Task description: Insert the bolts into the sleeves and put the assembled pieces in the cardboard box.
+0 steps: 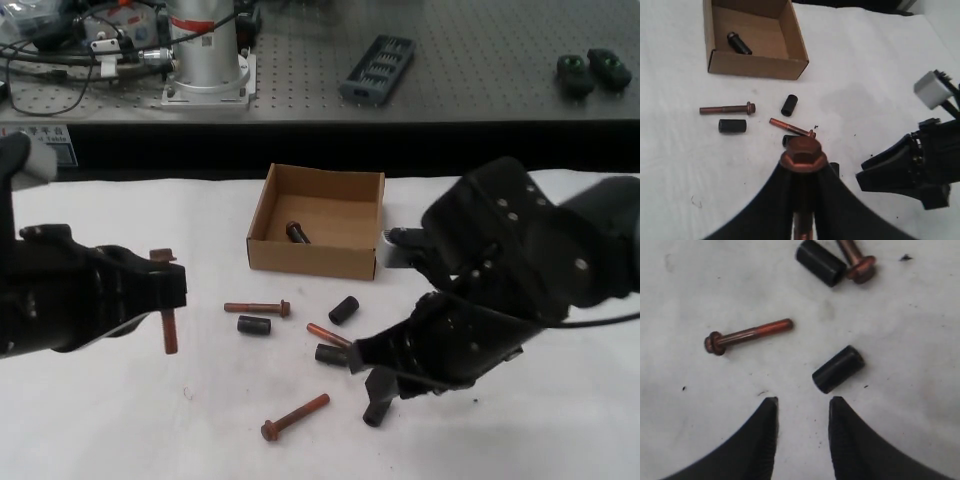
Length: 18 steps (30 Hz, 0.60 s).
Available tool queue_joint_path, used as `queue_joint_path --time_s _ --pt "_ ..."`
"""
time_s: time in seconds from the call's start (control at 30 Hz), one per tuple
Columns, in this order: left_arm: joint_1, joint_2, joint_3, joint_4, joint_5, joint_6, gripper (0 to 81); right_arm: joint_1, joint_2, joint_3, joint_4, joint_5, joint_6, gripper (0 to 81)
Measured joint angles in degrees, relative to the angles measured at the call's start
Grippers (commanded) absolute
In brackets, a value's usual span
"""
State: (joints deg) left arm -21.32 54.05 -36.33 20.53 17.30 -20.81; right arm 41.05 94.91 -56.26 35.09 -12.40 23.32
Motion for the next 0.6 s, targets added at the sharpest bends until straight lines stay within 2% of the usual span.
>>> queue_joint_path --time_s 0.23,0.37,0.43,0.6 --pt "0.00 -0.86 0.00 -0.05 2.33 -1.23 0.6 0.00 3.01 -3.89 0.71 4.56 8.60 26.9" --pt "0.00 -0.86 0.39 -1.03 -2.08 6.04 0.6 0.00 5.23 -6.04 1.74 5.25 11.08 26.9" --pt "0.00 -0.86 2.08 -5.82 -2.94 8.91 0.6 0.04 6.96 -6.69 2.74 5.31 12.03 26.9" --pt "0.00 -0.92 8.63 -20.53 -0.45 7.70 0.6 0.15 8.34 -6.83 5.46 5.45 14.58 26.9"
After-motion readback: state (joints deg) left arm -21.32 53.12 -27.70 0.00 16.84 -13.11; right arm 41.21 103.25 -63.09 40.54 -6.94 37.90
